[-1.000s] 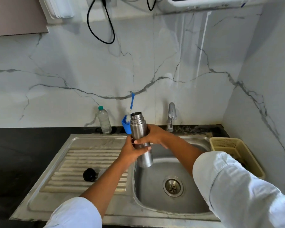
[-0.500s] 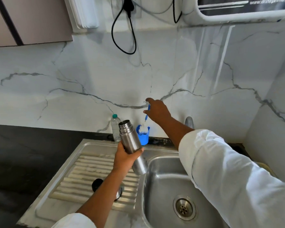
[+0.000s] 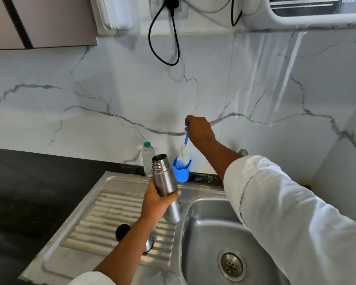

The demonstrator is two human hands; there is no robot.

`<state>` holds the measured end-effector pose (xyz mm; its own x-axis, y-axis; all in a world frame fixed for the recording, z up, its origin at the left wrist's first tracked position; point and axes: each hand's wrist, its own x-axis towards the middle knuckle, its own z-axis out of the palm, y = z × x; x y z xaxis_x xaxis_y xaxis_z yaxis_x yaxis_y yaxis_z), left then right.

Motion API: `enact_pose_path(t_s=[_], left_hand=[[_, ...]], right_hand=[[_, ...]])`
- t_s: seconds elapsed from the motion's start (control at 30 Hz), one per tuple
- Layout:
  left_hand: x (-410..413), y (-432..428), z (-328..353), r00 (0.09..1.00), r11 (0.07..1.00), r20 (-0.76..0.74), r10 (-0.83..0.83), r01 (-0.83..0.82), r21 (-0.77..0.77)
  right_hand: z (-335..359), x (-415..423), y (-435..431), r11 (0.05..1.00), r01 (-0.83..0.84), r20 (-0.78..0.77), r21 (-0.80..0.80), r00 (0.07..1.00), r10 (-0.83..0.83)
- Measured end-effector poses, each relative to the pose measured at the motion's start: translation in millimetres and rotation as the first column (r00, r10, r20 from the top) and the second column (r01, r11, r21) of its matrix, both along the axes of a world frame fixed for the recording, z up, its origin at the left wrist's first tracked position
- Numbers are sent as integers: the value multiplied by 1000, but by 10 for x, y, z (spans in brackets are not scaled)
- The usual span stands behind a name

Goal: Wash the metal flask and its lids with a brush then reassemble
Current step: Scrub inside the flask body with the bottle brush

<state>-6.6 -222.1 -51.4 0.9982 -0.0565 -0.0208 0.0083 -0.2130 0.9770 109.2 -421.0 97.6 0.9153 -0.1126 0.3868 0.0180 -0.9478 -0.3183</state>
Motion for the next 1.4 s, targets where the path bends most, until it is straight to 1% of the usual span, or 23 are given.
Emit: enact_pose_path(t_s=[0.07, 0.13, 0.23, 0.37, 0.47, 0.63, 0.77, 0.97, 1.07, 1.23, 1.4], left_hand=[[-2, 10, -15, 1000, 1000, -6, -9, 9, 11], [-9, 17, -28, 1000, 1000, -5, -24, 24, 20], [-24, 28, -33, 999, 999, -9, -31, 31, 23], [-35, 32, -12, 999, 999, -11, -39, 39, 13], [-32, 25, 9, 999, 999, -10, -46, 46, 8], [-19, 24, 4, 999, 998, 1, -54, 54, 13], [-22, 24, -7, 999, 999, 0, -50, 50, 20], [-18, 30, -20, 999, 998, 2, -51, 51, 31], [-16, 25, -23, 999, 998, 6, -48, 48, 39], [-33, -5, 4, 998, 998, 35, -47, 45, 50], [-17, -2, 58, 995, 991, 93, -47, 34, 133]], right_hand=[[-75, -16, 41, 997, -13, -73, -71, 997, 8], [-173, -27, 70, 996, -20, -97, -91, 995, 11], [-177, -31, 87, 996, -14, -55, -89, 998, 10], [15, -30, 45, 997, -16, 52, -79, 998, 21], [128, -44, 22, 995, -11, 93, -101, 995, 21], [252, -87, 39, 990, -38, 102, -134, 993, 52], [352, -151, 56, 989, -21, 133, -146, 990, 40], [431, -259, 42, 983, -22, 89, -180, 995, 39], [474, -329, 39, 987, -36, 93, -157, 994, 51], [574, -523, 19, 991, 12, 176, -134, 984, 12], [706, -756, -55, 998, 28, 262, -50, 965, -14]])
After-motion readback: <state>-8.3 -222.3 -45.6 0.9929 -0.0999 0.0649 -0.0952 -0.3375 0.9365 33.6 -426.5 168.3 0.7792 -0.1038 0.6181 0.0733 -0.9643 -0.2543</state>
